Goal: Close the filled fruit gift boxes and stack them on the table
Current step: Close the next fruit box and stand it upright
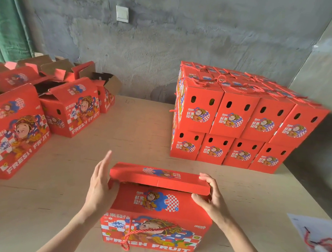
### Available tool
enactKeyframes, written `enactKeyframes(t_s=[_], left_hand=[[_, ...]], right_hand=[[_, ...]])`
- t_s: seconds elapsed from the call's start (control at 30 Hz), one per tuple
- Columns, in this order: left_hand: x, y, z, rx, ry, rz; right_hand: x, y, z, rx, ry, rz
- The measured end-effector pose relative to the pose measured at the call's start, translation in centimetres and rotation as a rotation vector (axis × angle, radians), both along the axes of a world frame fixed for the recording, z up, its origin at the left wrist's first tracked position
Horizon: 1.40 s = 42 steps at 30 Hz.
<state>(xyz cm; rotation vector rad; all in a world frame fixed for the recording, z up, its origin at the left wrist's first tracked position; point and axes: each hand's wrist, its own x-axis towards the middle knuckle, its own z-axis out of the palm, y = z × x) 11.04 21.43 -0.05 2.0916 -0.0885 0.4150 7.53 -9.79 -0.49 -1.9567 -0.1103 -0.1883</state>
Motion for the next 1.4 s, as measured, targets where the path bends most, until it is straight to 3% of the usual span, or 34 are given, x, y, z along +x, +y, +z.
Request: enactKeyframes(t_s=[0.1, 0.27, 0.4, 0.57, 1.2, 1.3, 1.4], left_hand=[[-0.4, 0.3, 0.2, 0.169, -0.012, -0.142], [1.7, 0.4, 1.3, 0.619, 0.118, -0.166], [5.3, -0.2, 3.3, 0.85, 0.27, -0.401], [6.4, -0.2, 3.0, 1.033, 0.118, -0.533], [7.0, -0.2, 2.3, 1.087, 0.088, -0.575], [6.9, -0.1, 2.4, 1.116, 0.086, -0.576], [6.8, -0.2, 2.7, 1.115, 0.113, -0.575]], right_hand=[[-0.1, -1.1, 0.4, -0.059, 0.062, 0.082], [0.8, -2.2, 0.9, -0.392, -0.021, 0.061], [0.9, -2.7, 1.2, -0.574, 0.042, 0.186], [0.9, -2.9, 1.6, -0.62, 0.08, 0.204], [1.1, -2.2, 1.6, -0.617, 0.004, 0.109], [1.4, -2.2, 2.8, -0.731, 0.043, 0.128], [2.4, -1.2, 4.2, -1.034, 0.104, 0.193]])
